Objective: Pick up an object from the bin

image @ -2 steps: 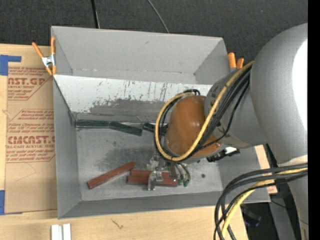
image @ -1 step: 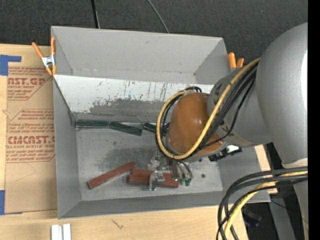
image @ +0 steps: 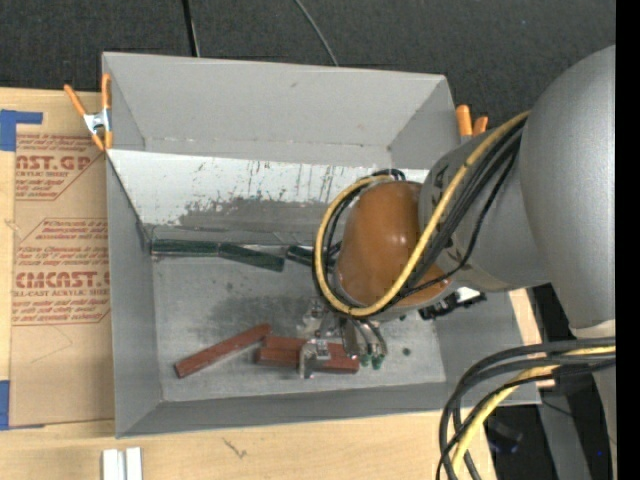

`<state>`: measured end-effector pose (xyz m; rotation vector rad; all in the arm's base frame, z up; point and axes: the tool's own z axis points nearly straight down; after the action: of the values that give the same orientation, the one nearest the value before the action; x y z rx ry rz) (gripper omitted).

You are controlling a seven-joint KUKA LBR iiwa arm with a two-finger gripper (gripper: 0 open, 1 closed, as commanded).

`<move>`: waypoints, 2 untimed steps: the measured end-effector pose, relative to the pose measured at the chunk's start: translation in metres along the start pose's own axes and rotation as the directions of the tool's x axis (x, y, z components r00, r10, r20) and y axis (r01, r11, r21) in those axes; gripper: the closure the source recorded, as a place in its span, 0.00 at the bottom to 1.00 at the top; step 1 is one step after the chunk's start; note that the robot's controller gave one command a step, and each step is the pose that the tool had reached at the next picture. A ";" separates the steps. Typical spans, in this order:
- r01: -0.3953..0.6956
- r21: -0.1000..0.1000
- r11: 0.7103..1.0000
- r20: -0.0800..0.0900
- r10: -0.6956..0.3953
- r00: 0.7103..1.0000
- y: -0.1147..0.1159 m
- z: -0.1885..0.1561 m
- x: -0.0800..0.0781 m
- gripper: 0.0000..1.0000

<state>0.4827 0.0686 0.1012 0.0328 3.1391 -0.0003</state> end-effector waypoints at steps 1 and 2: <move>0.000 0.000 1.000 -0.001 0.000 1.000 0.000 -0.004 0.000 1.00; 0.000 0.001 1.000 -0.009 0.000 1.000 0.000 -0.012 0.002 1.00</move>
Offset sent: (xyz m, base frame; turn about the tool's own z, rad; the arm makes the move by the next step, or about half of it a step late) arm 0.0001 -0.0001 0.0575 0.0000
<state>0.4808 0.0684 0.1129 0.0333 3.1479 -0.0011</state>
